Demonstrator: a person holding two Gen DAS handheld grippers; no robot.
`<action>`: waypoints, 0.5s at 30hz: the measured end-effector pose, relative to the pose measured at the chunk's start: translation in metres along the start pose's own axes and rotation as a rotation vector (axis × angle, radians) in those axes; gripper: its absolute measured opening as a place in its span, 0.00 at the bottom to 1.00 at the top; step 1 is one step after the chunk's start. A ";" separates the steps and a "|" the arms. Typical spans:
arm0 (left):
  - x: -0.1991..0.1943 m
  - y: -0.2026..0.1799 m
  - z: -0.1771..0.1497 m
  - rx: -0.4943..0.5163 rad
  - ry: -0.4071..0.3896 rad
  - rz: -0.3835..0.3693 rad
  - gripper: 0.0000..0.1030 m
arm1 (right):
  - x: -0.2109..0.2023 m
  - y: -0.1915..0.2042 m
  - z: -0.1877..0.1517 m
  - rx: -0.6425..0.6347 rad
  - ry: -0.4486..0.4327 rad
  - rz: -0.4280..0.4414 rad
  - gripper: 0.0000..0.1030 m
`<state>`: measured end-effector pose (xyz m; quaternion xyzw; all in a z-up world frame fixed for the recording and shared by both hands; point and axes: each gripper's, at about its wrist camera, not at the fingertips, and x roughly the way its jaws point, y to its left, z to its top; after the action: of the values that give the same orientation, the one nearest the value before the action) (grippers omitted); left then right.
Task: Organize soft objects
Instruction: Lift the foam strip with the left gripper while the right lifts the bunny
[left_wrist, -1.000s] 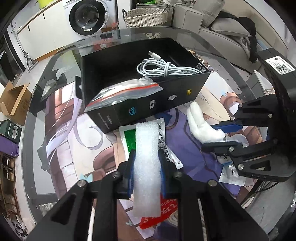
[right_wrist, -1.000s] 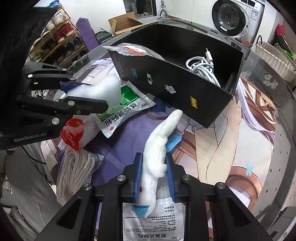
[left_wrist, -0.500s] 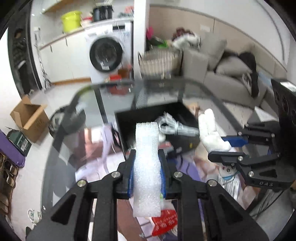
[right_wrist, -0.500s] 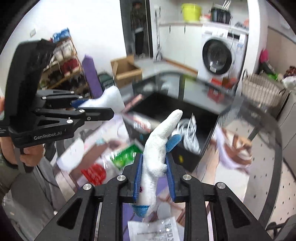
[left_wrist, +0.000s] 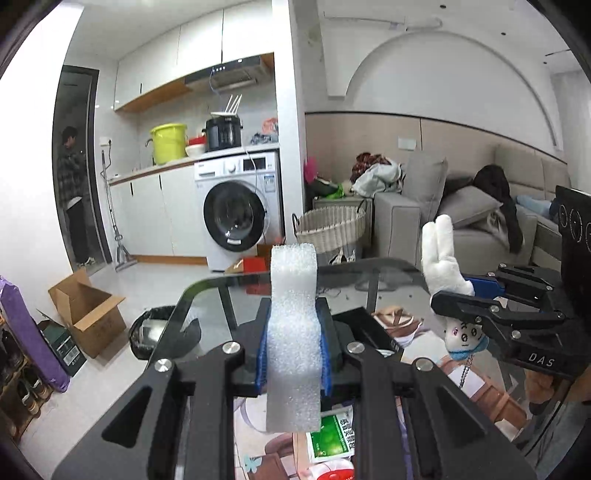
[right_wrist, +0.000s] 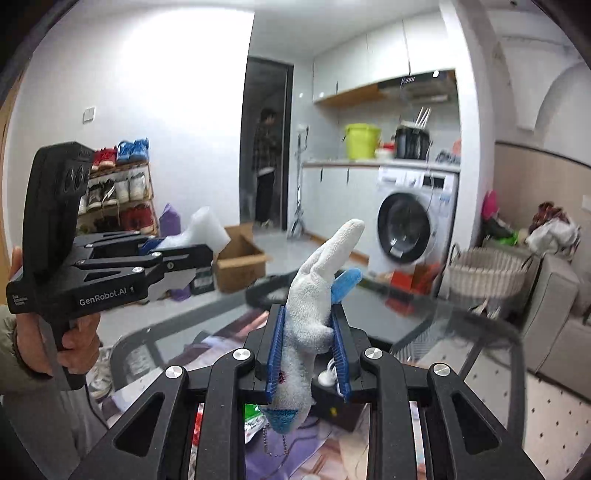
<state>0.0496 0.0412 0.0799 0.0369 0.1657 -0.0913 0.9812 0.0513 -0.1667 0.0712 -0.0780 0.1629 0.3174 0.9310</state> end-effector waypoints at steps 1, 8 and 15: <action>-0.001 0.002 0.001 0.007 -0.004 0.010 0.19 | -0.004 0.002 0.001 0.003 -0.015 -0.004 0.24; 0.002 0.001 -0.001 -0.002 0.004 0.008 0.19 | -0.016 -0.001 0.002 0.031 -0.058 -0.036 0.24; 0.001 -0.006 0.001 -0.008 -0.007 0.004 0.19 | -0.010 -0.004 0.002 0.047 -0.046 -0.036 0.24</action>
<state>0.0501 0.0349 0.0801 0.0331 0.1623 -0.0889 0.9822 0.0473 -0.1752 0.0771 -0.0515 0.1474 0.2981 0.9417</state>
